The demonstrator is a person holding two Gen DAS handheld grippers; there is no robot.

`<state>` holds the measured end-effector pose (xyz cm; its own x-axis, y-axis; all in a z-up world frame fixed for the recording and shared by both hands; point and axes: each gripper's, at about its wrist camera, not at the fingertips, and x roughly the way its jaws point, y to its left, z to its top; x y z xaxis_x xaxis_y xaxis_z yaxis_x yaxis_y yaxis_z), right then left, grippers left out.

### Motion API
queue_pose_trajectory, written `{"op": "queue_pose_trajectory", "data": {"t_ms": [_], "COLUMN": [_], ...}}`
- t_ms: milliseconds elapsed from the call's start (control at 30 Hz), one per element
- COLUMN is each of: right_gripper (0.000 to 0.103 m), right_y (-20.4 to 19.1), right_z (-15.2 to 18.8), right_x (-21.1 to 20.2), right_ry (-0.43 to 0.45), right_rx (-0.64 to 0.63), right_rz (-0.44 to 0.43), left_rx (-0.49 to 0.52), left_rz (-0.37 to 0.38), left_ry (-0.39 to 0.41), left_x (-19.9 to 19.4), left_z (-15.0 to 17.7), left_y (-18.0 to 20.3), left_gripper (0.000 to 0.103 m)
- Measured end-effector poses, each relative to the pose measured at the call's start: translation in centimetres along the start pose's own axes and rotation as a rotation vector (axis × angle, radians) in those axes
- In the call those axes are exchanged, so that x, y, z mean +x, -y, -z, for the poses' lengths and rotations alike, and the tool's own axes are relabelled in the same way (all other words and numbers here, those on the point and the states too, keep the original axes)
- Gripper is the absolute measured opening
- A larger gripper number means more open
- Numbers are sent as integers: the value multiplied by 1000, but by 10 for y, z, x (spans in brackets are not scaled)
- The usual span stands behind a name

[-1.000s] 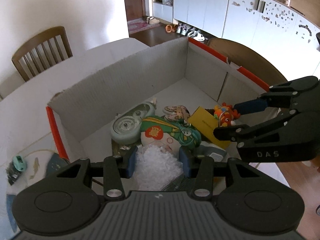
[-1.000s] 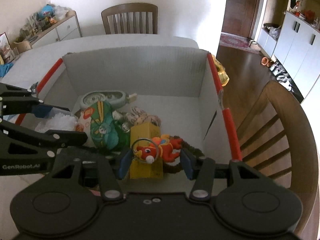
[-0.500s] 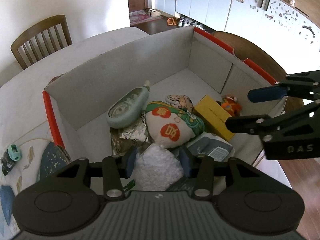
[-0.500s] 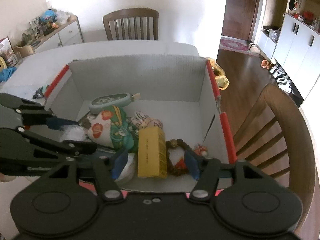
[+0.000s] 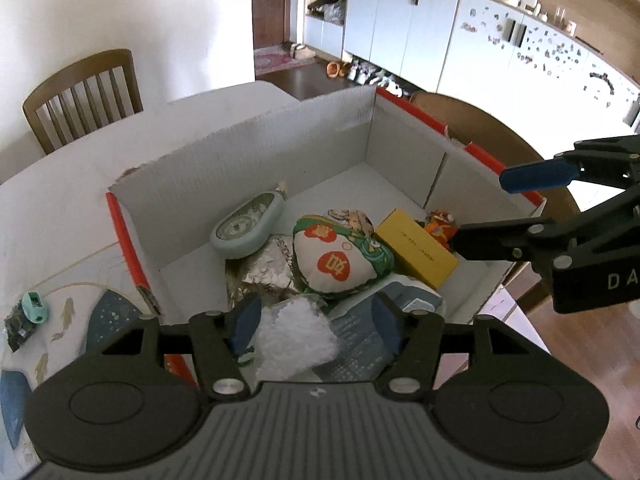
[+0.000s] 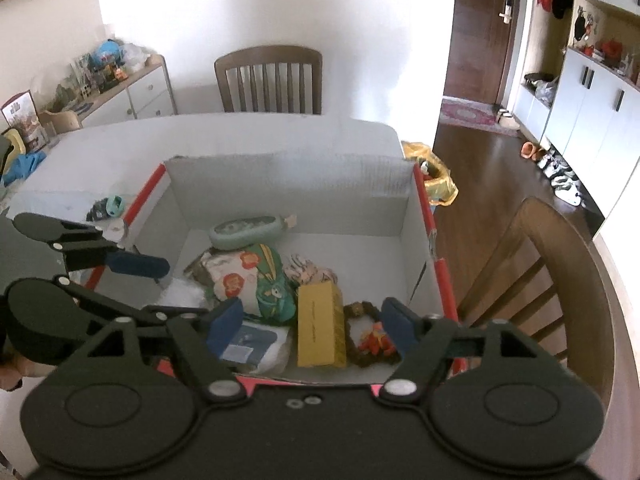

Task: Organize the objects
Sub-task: 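Withdraw both grippers from the shoebox back over the table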

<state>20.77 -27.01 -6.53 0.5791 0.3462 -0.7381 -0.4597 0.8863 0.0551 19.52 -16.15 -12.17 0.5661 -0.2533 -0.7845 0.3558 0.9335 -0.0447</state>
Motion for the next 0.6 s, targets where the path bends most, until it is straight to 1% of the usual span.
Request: {"op": "queue_pose_trajectory", "data": {"t_ms": [100, 133, 200, 267, 333, 367, 433, 600], "right_gripper": [75, 75, 76, 82, 83, 83, 84, 84], "right_y": [-5, -7, -13, -20, -26, -29, -34, -40], "right_z": [-3, -4, -7, -9, -10, -11, -12, -13], "right_x": [-8, -11, -17, -24, -29, -31, -34, -36], "right_ry": [21, 29, 45, 63, 80, 84, 91, 92], "right_rx": [4, 4, -5, -26, -38, -39, -39, -7], "right_rz": [-3, -5, -7, -8, -4, -7, -4, -4], "left_rx": [-13, -15, -12, -6, -9, -9, 5, 1], "left_rz": [10, 11, 10, 10, 19, 25, 34, 51], "left_ry": [30, 40, 66, 87, 103, 111, 122, 124], "left_x": [-12, -16, -26, -35, -43, -47, -52, -60], "left_z": [0, 0, 1, 2, 1, 1, 2, 7], "left_y": [-4, -5, -6, -7, -10, -11, -12, -20], "left_gripper": [61, 64, 67, 67, 67, 69, 77, 78]}}
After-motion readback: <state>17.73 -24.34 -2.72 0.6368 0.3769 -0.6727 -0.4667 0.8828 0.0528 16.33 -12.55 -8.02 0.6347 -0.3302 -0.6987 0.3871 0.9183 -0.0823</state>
